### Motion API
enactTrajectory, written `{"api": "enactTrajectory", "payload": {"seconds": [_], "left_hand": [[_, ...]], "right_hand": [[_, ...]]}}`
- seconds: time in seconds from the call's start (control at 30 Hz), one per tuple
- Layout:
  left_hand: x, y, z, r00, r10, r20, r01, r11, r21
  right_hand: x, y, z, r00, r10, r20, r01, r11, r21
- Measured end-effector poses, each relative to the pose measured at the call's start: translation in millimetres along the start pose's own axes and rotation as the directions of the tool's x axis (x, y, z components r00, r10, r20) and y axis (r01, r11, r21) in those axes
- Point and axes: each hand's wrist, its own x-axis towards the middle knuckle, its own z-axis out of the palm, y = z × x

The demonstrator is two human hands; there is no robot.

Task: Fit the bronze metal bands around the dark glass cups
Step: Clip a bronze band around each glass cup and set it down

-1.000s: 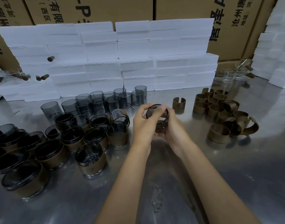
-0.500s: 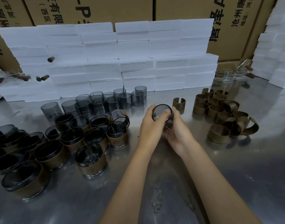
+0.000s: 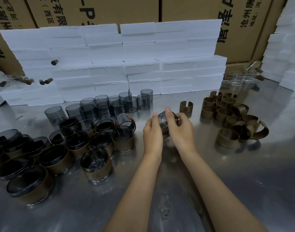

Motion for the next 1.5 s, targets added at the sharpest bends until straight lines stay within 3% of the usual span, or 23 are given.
{"api": "enactTrajectory", "payload": {"seconds": [0.13, 0.23, 0.37, 0.47, 0.63, 0.77, 0.83, 0.9, 1.0, 1.07, 1.13, 1.27, 1.4, 1.5], "left_hand": [[-2.1, 0.3, -0.6, 0.988, -0.022, 0.156, 0.043, 0.991, -0.128], [1.5, 0.4, -1.0, 0.984, -0.033, 0.177, 0.059, 0.987, -0.146], [10.9, 2.9, -4.2, 0.981, -0.07, 0.182, 0.117, 0.957, -0.266], [17.4, 4.8, -8.4, 0.968, -0.104, 0.226, 0.189, 0.899, -0.396], [21.7, 5.2, -12.9, 0.946, -0.139, 0.292, 0.267, 0.846, -0.461], [26.0, 5.2, -12.5, 0.945, -0.172, 0.277, 0.296, 0.81, -0.507], [27.5, 5.7, -12.6, 0.948, -0.177, 0.263, 0.293, 0.804, -0.518], [26.6, 6.5, -12.2, 0.95, -0.18, 0.254, 0.292, 0.801, -0.523], [24.6, 7.9, -13.2, 0.958, -0.173, 0.229, 0.273, 0.797, -0.539], [24.6, 7.9, -13.1, 0.964, -0.151, 0.217, 0.247, 0.811, -0.531], [22.6, 8.0, -13.3, 0.964, -0.105, 0.245, 0.214, 0.854, -0.474], [16.0, 8.7, -16.0, 0.938, -0.043, 0.345, 0.175, 0.916, -0.361], [14.7, 8.3, -16.7, 0.912, -0.026, 0.409, 0.178, 0.925, -0.337], [16.5, 8.4, -15.9, 0.912, -0.026, 0.41, 0.179, 0.923, -0.34]], "right_hand": [[1.3, -2.4, -4.4, 0.999, -0.044, -0.03, 0.041, 0.997, -0.069], [0.4, 0.5, -7.0, 0.995, -0.085, -0.057, 0.078, 0.99, -0.117], [20.7, 2.9, -13.7, 0.994, 0.032, -0.109, -0.038, 0.998, -0.057], [56.3, 5.5, -17.4, 0.981, 0.046, -0.188, -0.088, 0.971, -0.222], [97.6, 17.4, -15.6, 0.997, 0.078, 0.004, -0.054, 0.72, -0.692], [118.2, 17.8, -8.3, 0.982, 0.174, 0.067, -0.04, 0.545, -0.837], [116.4, 19.3, -4.4, 0.988, 0.152, 0.032, -0.059, 0.559, -0.827], [106.2, 20.6, -5.6, 0.997, 0.075, 0.009, -0.044, 0.675, -0.736], [78.8, 9.7, -9.6, 0.997, -0.076, 0.017, 0.075, 0.873, -0.482], [53.9, -3.9, -13.2, 0.987, -0.16, 0.004, 0.153, 0.941, -0.303], [26.5, -15.0, -16.9, 0.975, -0.219, 0.035, 0.221, 0.948, -0.231], [-13.8, -26.0, -19.8, 0.945, -0.265, 0.191, 0.319, 0.877, -0.359], [-21.1, -34.2, -21.8, 0.935, -0.251, 0.251, 0.338, 0.848, -0.409], [-17.4, -38.6, -23.9, 0.955, -0.232, 0.184, 0.283, 0.898, -0.338]]}}
